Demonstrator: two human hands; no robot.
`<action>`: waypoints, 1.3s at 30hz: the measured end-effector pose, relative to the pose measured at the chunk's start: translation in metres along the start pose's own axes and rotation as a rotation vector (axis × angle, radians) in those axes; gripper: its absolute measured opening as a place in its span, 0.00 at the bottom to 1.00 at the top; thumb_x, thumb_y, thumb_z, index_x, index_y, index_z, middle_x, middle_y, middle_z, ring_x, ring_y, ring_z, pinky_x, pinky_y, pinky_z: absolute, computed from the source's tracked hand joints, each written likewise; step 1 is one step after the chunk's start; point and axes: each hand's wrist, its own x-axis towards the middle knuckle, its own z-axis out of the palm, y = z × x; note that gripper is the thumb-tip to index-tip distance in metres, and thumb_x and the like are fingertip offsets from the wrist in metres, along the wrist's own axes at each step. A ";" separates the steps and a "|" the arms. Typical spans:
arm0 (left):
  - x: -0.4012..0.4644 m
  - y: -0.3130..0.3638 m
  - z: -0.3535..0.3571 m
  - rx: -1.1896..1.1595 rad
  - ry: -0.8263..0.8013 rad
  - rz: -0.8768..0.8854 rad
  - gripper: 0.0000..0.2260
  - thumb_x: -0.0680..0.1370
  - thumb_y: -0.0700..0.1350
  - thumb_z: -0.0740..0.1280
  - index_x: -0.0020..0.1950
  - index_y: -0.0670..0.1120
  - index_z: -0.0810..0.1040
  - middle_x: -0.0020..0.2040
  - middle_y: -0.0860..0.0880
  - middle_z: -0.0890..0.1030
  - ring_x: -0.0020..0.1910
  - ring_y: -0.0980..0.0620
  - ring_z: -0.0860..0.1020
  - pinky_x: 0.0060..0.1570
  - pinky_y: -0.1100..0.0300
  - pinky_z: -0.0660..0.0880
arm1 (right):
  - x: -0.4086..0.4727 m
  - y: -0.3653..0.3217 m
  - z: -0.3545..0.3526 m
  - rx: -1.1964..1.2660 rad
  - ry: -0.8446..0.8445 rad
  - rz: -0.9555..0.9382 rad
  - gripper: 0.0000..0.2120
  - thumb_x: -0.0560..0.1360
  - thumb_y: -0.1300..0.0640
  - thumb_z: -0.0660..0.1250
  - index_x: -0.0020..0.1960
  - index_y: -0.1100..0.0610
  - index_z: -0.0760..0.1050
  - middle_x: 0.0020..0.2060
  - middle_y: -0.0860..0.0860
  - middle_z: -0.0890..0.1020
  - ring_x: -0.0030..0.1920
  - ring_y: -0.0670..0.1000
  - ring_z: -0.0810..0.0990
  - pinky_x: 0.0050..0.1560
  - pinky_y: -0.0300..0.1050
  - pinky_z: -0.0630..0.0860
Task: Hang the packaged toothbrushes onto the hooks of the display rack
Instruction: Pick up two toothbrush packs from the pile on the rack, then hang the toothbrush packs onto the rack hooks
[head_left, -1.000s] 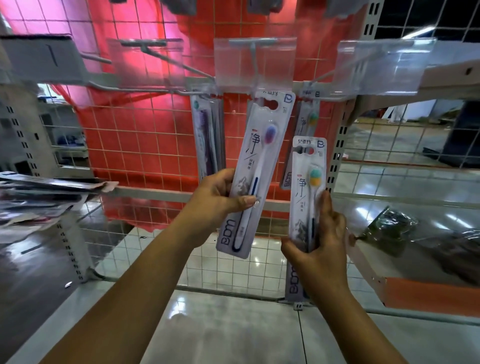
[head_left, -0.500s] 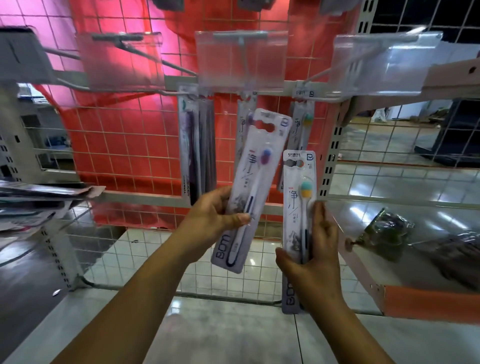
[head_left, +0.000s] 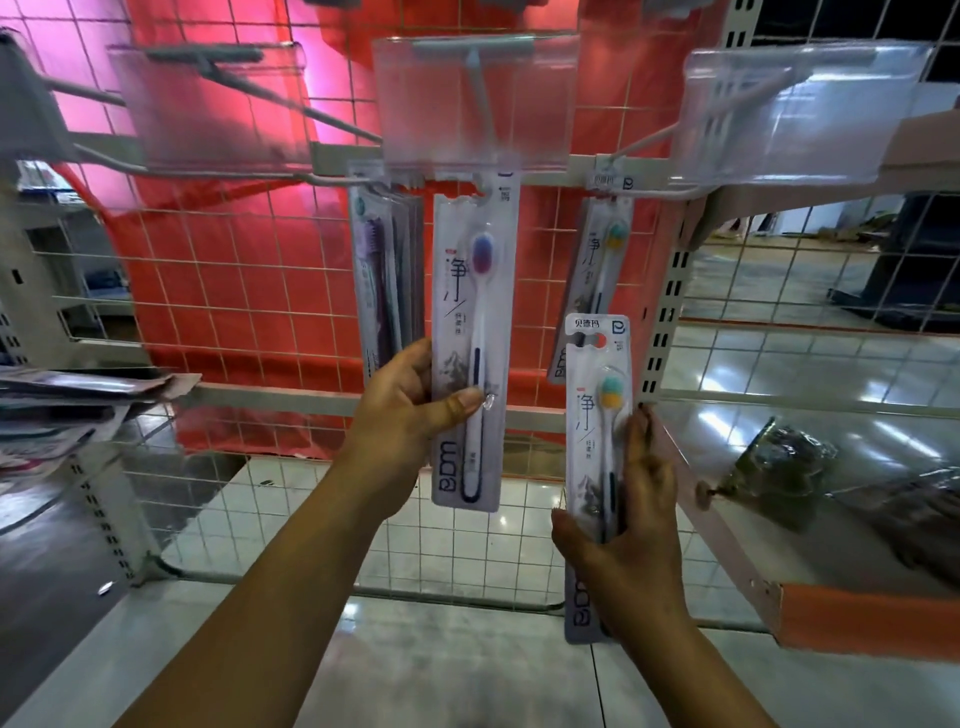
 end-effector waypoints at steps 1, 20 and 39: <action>0.001 -0.001 0.000 0.000 0.013 0.004 0.13 0.74 0.31 0.64 0.51 0.48 0.75 0.39 0.55 0.84 0.41 0.57 0.83 0.39 0.62 0.79 | 0.001 0.000 0.001 -0.011 -0.003 0.000 0.50 0.68 0.64 0.73 0.65 0.32 0.39 0.66 0.44 0.56 0.63 0.45 0.62 0.52 0.28 0.68; 0.042 -0.060 -0.005 0.287 0.121 -0.086 0.08 0.78 0.50 0.62 0.51 0.47 0.76 0.41 0.55 0.78 0.37 0.64 0.79 0.33 0.72 0.74 | 0.012 -0.009 -0.012 -0.011 0.048 0.031 0.47 0.68 0.66 0.72 0.69 0.40 0.43 0.54 0.47 0.58 0.50 0.28 0.65 0.40 0.18 0.67; -0.006 -0.027 -0.009 1.375 -0.125 0.008 0.15 0.79 0.54 0.59 0.59 0.47 0.75 0.56 0.48 0.79 0.53 0.48 0.78 0.50 0.54 0.76 | 0.031 -0.024 -0.027 -0.024 0.226 -0.110 0.49 0.67 0.63 0.72 0.71 0.41 0.40 0.54 0.50 0.60 0.51 0.43 0.71 0.47 0.37 0.77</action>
